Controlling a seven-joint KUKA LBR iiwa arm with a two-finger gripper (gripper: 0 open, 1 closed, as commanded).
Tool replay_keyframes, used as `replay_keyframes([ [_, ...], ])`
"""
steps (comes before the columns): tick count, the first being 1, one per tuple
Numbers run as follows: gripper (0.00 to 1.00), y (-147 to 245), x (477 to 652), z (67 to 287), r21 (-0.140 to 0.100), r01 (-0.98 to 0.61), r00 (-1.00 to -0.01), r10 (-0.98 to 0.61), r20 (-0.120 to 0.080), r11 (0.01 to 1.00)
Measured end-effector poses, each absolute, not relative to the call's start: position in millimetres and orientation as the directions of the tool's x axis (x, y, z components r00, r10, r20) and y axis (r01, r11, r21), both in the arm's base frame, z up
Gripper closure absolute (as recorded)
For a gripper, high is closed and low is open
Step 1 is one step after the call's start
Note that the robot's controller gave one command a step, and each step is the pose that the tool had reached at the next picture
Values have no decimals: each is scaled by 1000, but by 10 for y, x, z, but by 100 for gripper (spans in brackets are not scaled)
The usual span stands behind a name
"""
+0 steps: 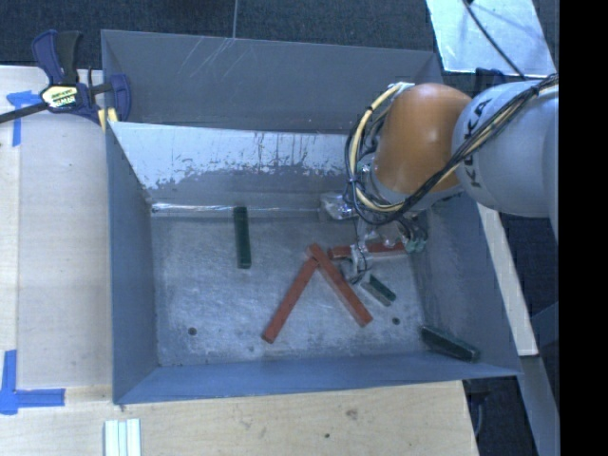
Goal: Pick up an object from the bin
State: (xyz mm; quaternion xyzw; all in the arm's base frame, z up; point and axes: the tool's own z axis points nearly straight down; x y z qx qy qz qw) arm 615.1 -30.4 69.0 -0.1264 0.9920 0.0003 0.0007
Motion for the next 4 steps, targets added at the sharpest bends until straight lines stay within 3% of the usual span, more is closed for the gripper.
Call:
replay_keyframes([
  [1,0,-457,5462,698,0,-487,-874,-487,1,874],
  [2,0,-327,5689,712,-1,-296,-955,-296,-6,955],
  [3,0,-207,5563,708,1,130,-991,130,-1,991],
  [4,100,-214,5568,710,-1,128,-992,128,-3,992],
])
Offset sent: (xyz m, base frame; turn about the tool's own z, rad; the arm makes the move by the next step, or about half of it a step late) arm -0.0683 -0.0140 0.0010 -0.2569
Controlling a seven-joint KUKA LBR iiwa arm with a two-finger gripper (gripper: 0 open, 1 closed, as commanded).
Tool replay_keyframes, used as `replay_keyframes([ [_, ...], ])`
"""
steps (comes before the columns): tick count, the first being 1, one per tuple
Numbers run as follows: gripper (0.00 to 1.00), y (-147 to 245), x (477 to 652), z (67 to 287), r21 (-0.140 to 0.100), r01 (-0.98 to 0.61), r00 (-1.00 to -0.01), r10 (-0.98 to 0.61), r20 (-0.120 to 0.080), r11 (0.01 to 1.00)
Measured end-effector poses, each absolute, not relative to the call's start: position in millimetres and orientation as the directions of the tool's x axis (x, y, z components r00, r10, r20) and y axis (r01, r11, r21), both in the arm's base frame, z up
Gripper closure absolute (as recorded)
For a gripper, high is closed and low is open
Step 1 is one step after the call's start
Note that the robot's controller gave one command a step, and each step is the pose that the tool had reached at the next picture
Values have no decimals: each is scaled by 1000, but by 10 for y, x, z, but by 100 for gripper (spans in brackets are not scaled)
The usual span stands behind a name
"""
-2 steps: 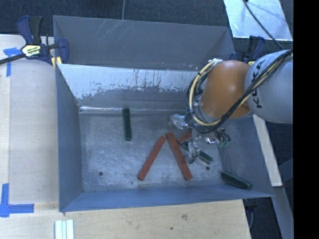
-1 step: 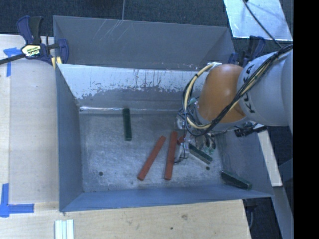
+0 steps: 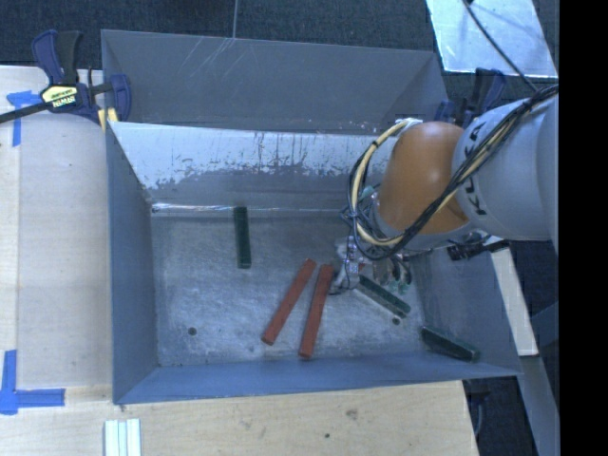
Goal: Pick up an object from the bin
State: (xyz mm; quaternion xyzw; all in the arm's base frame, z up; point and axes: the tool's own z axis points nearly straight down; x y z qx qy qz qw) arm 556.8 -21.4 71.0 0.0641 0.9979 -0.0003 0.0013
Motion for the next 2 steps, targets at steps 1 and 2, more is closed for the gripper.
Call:
replay_keyframes([
  [1,0,-212,5564,709,0,127,-992,127,-2,992],
  [2,0,56,5251,727,1,239,-971,239,2,971],
])
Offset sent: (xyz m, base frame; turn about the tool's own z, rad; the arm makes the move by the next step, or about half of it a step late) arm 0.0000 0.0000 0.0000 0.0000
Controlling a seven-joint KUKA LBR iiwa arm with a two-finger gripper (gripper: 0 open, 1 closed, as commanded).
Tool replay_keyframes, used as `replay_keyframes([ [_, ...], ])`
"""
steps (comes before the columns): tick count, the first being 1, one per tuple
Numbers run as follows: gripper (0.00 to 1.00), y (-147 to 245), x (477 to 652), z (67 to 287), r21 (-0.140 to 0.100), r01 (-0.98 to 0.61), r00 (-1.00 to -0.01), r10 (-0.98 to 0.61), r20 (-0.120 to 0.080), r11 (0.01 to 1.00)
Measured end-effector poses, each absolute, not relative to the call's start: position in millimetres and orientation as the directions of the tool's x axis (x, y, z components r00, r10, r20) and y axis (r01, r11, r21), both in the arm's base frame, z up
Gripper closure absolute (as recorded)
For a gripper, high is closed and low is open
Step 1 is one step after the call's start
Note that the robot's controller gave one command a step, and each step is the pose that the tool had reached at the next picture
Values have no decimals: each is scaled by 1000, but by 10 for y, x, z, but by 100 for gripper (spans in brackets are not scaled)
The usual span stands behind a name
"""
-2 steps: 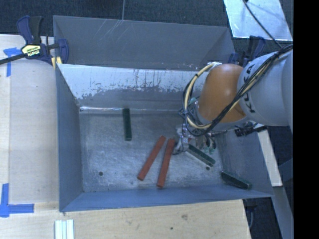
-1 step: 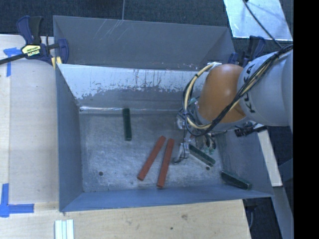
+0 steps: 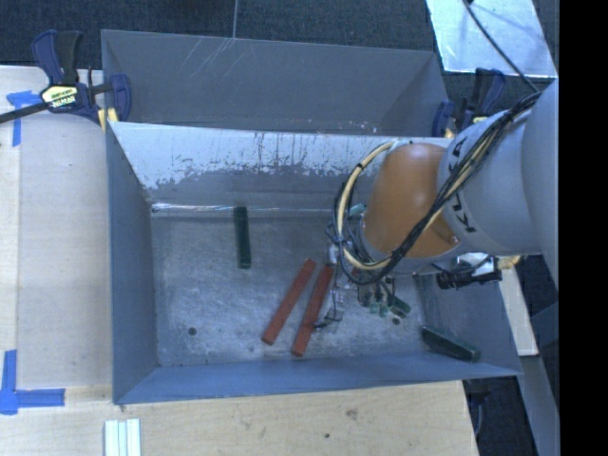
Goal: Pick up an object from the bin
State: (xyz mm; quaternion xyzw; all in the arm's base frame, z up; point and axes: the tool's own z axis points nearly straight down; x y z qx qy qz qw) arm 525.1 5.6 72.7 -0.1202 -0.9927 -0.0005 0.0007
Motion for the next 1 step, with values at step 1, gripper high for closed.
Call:
replay_keyframes([
  [1,0,222,5323,698,2,387,-922,387,-4,922],
])
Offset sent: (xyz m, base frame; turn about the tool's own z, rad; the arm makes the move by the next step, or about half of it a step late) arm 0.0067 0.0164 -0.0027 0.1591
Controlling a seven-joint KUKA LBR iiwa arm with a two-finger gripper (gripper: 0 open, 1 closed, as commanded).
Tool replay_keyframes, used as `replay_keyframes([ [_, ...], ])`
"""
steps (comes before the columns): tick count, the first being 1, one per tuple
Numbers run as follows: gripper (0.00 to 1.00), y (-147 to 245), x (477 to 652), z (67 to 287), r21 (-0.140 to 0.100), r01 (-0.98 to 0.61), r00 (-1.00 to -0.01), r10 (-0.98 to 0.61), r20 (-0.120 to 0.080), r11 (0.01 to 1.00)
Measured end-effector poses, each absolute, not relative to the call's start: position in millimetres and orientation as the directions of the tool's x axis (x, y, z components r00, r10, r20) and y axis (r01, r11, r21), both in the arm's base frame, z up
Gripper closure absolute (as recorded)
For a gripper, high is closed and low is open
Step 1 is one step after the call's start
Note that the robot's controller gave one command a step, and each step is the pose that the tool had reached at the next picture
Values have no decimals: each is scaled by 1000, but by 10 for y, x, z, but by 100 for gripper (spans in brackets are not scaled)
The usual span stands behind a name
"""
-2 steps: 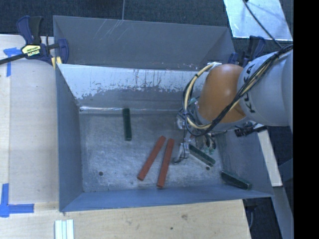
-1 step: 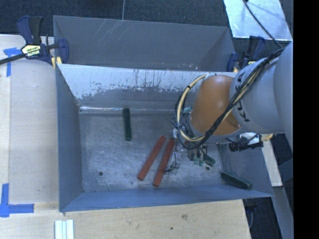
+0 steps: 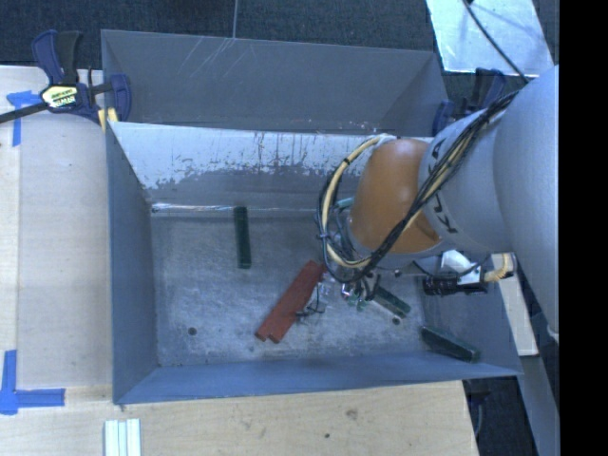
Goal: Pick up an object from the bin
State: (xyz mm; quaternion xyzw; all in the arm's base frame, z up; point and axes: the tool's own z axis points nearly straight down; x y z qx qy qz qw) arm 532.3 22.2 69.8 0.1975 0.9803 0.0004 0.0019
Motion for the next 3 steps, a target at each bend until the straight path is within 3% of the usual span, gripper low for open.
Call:
replay_keyframes([
  [1,0,171,5183,700,-1,232,-973,232,3,973],
  [2,0,426,5235,1353,1,50,-999,50,-8,999],
  [3,0,413,5298,715,-1,-210,-978,-210,-10,978],
])
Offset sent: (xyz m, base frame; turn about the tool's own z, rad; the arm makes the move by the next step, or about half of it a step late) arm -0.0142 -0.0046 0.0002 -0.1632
